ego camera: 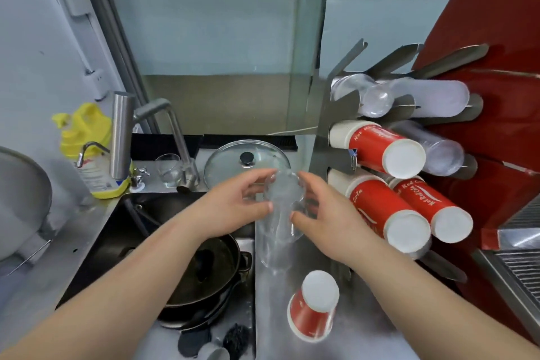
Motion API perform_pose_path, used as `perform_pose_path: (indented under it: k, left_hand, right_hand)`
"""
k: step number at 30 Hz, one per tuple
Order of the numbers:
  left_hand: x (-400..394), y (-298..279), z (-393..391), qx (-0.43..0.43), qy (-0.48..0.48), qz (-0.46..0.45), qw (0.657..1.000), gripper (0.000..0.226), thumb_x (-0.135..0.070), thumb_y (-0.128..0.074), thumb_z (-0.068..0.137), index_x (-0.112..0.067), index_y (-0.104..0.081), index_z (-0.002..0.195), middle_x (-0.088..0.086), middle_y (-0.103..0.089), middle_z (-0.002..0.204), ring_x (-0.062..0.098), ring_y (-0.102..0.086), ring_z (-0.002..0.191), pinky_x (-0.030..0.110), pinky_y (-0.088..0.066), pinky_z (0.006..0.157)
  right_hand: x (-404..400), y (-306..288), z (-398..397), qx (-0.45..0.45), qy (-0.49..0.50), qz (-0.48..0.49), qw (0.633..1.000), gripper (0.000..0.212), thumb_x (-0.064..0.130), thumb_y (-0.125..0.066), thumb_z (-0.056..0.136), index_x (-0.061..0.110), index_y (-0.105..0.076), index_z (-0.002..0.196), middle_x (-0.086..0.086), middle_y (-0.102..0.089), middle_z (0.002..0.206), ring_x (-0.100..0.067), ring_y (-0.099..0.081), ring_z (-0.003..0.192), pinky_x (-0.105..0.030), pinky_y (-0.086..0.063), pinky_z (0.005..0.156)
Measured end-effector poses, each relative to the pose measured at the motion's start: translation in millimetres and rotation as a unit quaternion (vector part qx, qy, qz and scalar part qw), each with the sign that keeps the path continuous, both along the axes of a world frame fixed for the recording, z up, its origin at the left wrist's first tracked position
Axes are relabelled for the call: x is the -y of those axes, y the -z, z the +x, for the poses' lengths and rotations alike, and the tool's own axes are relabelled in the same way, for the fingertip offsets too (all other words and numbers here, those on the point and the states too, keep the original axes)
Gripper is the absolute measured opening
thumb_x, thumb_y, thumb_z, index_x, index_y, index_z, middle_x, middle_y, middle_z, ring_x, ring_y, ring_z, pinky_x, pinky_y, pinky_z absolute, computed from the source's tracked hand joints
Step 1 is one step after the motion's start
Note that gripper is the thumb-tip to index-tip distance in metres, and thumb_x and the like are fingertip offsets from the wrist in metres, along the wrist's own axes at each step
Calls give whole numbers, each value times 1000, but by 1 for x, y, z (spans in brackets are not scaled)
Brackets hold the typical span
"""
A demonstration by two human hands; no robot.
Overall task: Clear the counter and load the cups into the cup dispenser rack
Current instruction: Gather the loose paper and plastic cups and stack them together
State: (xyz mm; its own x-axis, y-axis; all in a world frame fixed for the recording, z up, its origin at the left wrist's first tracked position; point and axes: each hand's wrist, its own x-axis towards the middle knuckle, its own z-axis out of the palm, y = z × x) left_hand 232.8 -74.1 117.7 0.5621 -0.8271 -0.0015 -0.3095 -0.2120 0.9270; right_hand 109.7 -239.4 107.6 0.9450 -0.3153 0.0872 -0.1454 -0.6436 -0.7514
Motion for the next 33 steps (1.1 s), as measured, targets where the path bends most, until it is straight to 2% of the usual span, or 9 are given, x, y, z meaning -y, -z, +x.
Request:
perform_pose_path:
  k: [3,6,8,11,14,19,23,27,33]
  left_hand:
    - [7,25,7,-21,-9,1,1000,59,-8,-67,88,-50,-45,122,-23,-53,132,-4,-51,126,25,-51,98]
    - [11,48,13,-45,-12,13,999,57,-20,-69,82,-44,-47,129,-17,-54,135,-2,-50,127,36,-52,100]
    - [13,61,15,-52,-16,18,998,57,-23,-69,80,-47,-48,127,-20,-54,134,-4,-49,127,36,-51,101]
    - [17,74,16,-54,-13,30,998,60,-20,-68,81,-69,-48,109,-25,-57,126,-6,-52,123,29,-51,99]
    - [20,91,20,-45,-4,60,997,58,-24,-68,80,-63,-44,116,-21,-55,130,-3,-51,124,30,-50,101]
    - [23,116,23,-49,-8,72,996,56,-15,-70,84,-56,-46,114,-26,-54,125,-20,-47,116,28,-50,99]
    - [23,132,26,-63,-8,80,995,55,-31,-69,75,-53,-46,120,-21,-54,129,-9,-50,122,30,-50,100]
    - [23,141,27,-66,-12,67,995,57,-29,-71,75,-46,-50,125,-18,-57,129,-8,-52,121,33,-51,99]
    - [21,148,28,-73,-28,69,995,61,-30,-72,72,-47,-50,127,-18,-55,129,-7,-52,122,30,-52,98]
  right_hand:
    - [3,16,7,-20,5,-4,1000,68,27,-66,82,38,-33,140,12,-47,141,-7,-46,128,-36,-41,108]
    - [5,30,12,-46,6,-27,999,66,23,-67,82,33,-36,141,8,-49,139,-10,-47,127,-32,-40,107]
    - [6,38,15,-61,4,-25,998,63,22,-66,81,35,-39,137,6,-53,133,-11,-51,122,-32,-42,104]
    - [8,53,20,-101,11,-26,995,64,28,-65,79,38,-36,136,3,-56,130,-13,-53,120,-36,-45,101]
    - [9,65,25,-148,11,-34,988,73,31,-62,79,36,-26,143,2,-55,134,-16,-54,122,-38,-47,99]
    - [11,81,32,-190,12,-66,979,77,25,-61,82,33,-21,147,-4,-57,129,-22,-56,115,-36,-48,93]
    - [11,90,34,-210,4,-67,975,75,23,-61,82,30,-23,147,-5,-59,126,-22,-56,116,-30,-46,93]
    - [12,92,35,-215,-3,-79,973,72,22,-60,83,30,-24,145,-8,-59,126,-23,-55,116,-27,-43,91]
    - [14,93,36,-208,-8,-58,976,70,23,-61,80,35,-28,142,-4,-59,124,-21,-55,116,-27,-44,92]
